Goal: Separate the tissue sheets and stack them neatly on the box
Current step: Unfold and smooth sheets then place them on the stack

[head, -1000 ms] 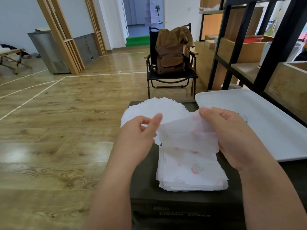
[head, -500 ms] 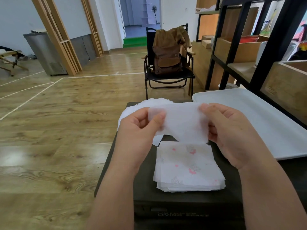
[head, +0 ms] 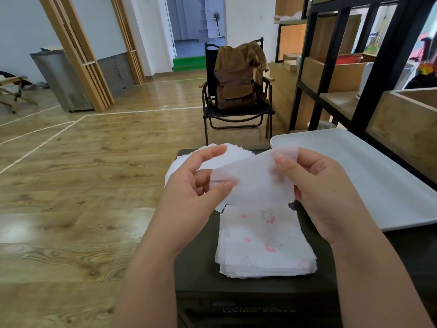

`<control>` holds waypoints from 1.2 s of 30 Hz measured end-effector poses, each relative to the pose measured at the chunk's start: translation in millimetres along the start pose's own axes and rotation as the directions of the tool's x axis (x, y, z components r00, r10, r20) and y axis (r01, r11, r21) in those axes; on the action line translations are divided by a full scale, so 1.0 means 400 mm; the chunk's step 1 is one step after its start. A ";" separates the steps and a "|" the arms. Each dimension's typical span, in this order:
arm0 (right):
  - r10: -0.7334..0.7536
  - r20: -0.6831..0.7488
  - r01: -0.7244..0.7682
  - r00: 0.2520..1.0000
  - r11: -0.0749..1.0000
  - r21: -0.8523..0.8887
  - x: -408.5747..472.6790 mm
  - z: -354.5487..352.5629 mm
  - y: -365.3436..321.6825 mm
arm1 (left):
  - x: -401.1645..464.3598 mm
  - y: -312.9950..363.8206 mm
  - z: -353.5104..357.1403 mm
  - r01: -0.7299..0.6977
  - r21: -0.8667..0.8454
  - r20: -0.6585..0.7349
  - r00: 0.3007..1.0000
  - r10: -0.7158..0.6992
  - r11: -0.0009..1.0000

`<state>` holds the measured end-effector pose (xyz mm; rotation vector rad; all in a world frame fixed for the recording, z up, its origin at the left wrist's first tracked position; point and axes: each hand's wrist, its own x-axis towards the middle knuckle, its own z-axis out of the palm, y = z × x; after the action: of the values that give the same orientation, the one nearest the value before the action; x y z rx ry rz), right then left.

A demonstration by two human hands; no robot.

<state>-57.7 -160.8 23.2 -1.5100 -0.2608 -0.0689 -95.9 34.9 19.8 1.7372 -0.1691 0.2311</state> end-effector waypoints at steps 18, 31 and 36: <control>-0.056 0.178 0.058 0.982 0.998 -0.010 -0.009 -0.005 -0.023 | 0.015 -0.013 0.006 -0.181 -0.073 -0.264 0.952 0.156 0.981; -0.146 -0.057 0.148 0.988 0.989 0.024 -0.009 0.012 -0.024 | 0.012 0.000 0.027 -0.184 0.004 -0.397 0.902 0.170 0.983; -0.223 -0.107 0.221 0.969 0.975 -0.026 0.000 0.007 -0.013 | 0.014 -0.004 0.026 -0.185 0.055 -0.422 0.886 0.191 0.981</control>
<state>-59.2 -158.3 28.3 -1.4806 -0.3408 -0.3318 -89.4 25.1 17.8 1.6409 -0.0139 0.7498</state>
